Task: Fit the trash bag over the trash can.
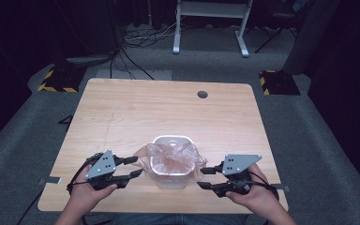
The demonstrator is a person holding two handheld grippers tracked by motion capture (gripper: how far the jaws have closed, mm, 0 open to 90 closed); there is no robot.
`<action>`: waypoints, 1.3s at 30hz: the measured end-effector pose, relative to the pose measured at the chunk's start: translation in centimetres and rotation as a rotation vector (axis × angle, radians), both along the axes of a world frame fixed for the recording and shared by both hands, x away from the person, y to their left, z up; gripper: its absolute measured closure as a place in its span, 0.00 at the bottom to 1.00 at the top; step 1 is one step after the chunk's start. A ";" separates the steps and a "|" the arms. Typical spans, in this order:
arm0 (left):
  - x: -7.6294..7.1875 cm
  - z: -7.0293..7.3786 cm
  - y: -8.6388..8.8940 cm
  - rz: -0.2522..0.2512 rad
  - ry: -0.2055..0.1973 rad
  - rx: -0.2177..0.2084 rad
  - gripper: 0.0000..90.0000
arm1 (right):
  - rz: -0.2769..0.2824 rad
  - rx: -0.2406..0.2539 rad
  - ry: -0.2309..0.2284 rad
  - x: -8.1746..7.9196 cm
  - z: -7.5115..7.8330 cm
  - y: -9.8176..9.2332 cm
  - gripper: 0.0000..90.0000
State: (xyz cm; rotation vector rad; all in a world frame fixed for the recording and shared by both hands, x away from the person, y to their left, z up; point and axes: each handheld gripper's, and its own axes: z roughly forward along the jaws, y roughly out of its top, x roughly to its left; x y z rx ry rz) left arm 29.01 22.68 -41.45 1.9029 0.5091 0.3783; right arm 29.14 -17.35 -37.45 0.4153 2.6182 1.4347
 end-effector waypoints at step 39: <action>2.1 1.3 -2.4 0.126 -0.008 0.069 0.97 | -0.316 0.127 -0.048 4.8 1.3 -0.7 0.65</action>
